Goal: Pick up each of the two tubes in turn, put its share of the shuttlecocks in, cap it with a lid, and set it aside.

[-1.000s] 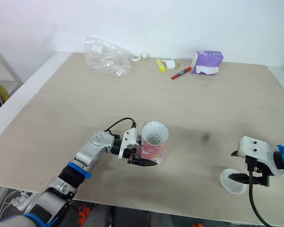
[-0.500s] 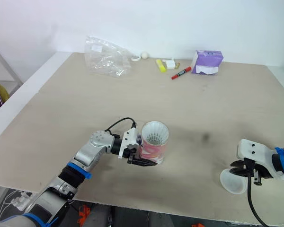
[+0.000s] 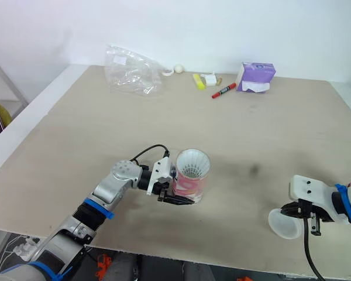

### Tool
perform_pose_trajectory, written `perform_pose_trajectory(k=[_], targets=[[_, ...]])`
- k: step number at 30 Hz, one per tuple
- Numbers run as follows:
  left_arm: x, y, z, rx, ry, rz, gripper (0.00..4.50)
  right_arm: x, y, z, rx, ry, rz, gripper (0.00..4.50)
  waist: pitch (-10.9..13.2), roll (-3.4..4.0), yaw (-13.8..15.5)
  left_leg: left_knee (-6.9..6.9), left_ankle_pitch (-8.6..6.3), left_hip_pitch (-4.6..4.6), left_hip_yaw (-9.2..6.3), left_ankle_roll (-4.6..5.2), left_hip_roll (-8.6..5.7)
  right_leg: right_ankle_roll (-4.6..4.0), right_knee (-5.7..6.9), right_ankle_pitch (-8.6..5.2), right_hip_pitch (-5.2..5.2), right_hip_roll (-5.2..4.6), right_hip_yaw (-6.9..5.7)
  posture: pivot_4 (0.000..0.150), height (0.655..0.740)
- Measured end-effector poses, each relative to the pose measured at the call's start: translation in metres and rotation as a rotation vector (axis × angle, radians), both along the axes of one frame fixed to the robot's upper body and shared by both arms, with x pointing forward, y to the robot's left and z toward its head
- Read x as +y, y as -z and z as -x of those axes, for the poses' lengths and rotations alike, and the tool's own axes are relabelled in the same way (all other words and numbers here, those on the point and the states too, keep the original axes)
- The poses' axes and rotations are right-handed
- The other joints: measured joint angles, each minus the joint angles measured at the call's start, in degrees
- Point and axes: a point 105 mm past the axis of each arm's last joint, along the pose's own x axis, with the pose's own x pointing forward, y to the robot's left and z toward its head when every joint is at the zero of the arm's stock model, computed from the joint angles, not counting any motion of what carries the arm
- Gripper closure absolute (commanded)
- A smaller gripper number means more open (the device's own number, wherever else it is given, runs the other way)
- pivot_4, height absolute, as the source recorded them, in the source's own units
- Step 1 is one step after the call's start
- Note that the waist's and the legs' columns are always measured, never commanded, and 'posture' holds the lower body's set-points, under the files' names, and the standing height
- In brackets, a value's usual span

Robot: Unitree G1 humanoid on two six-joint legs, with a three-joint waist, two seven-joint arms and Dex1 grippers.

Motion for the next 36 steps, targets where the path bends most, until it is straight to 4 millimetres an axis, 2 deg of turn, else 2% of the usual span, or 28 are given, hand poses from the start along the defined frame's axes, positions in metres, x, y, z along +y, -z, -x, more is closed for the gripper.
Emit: perform_pose_trajectory(k=[2,5,8,11,14,16,17,19,24,28,36], targets=[[0.000,0.000,0.000,0.000,0.000,0.000,1.60,0.001,-0.007,-0.002,-0.029,-0.009,-0.006,4.44,0.00,0.00,0.01,0.00,0.00,0.01,0.00,0.00,0.00,0.00,0.00,0.00,0.01,0.00,0.00,0.150,0.7400],[0.001,0.001,-0.001,0.002,0.001,-0.001,1.60,0.014,-0.027,-0.009,-0.097,-0.066,-0.022,4.44,0.00,0.00,-0.02,0.01,0.00,0.06,0.00,0.00,0.00,0.01,0.00,0.01,0.04,0.00,0.00,0.150,0.7400],[0.002,0.001,-0.005,0.004,-0.006,-0.007,1.60,0.050,-0.087,-0.027,-0.284,-0.210,-0.032,4.44,-0.02,0.26,-0.44,0.15,0.02,0.13,0.07,-0.01,-0.01,0.04,0.01,0.08,0.11,-0.04,0.02,0.150,0.7400],[0.002,0.002,-0.006,0.009,-0.009,-0.008,1.60,0.087,-0.135,-0.034,-0.424,-0.327,-0.083,4.44,0.03,0.17,-0.73,0.15,0.01,0.25,0.09,-0.06,0.03,0.01,-0.01,0.07,0.11,-0.06,0.00,0.150,0.7400],[0.001,0.002,-0.007,0.010,-0.006,-0.011,1.60,0.132,-0.175,-0.030,-0.535,-0.485,-0.145,4.44,-0.06,0.04,-1.02,0.13,-0.01,0.31,0.19,-0.13,-0.05,-0.02,-0.07,0.03,0.00,-0.25,-0.01,0.150,0.7400],[0.001,0.002,-0.007,0.012,-0.004,-0.012,1.60,0.145,-0.176,-0.030,-0.529,-0.527,-0.174,4.44,-0.09,-0.44,-1.02,0.11,-0.03,0.26,0.19,-0.16,-0.03,-0.03,-0.13,0.03,-0.01,-0.27,-0.04,0.150,0.7400],[0.001,0.003,-0.006,0.014,-0.005,-0.011,1.60,0.160,-0.176,-0.033,-0.518,-0.567,-0.213,4.44,-0.11,-0.56,-1.16,0.13,-0.03,0.19,0.24,-0.18,-0.04,-0.04,-0.26,0.03,0.02,-0.32,-0.04,0.150,0.7400],[-0.002,0.002,-0.006,0.010,0.002,-0.009,1.60,0.179,-0.172,-0.036,-0.487,-0.625,-0.262,4.44,-0.13,-0.49,-1.18,0.14,-0.03,0.09,0.40,-0.18,-0.14,0.04,-0.29,0.05,0.00,-0.55,-0.05,0.150,0.7400],[-0.004,0.001,-0.005,0.010,0.008,-0.004,1.60,0.196,-0.150,-0.044,-0.410,-0.664,-0.285,4.44,-0.13,-0.43,-0.19,0.08,-0.03,-0.17,0.38,-0.17,-0.08,0.14,-0.26,0.07,-0.05,-0.47,-0.10,0.150,0.7400],[-0.005,0.000,-0.005,0.007,0.007,-0.002,1.60,0.194,-0.147,-0.050,-0.419,-0.654,-0.267,4.44,-0.13,-0.42,0.03,0.07,-0.03,-0.14,0.37,-0.16,-0.04,0.12,-0.24,0.09,-0.06,-0.41,-0.10,0.150,0.7400],[-0.004,0.000,-0.005,0.005,0.005,-0.005,1.60,0.192,-0.140,-0.049,-0.418,-0.678,-0.242,4.44,-0.14,-0.41,0.01,0.07,-0.02,-0.11,0.37,-0.15,0.00,0.11,-0.22,0.10,-0.05,-0.37,-0.10,0.150,0.7400]])
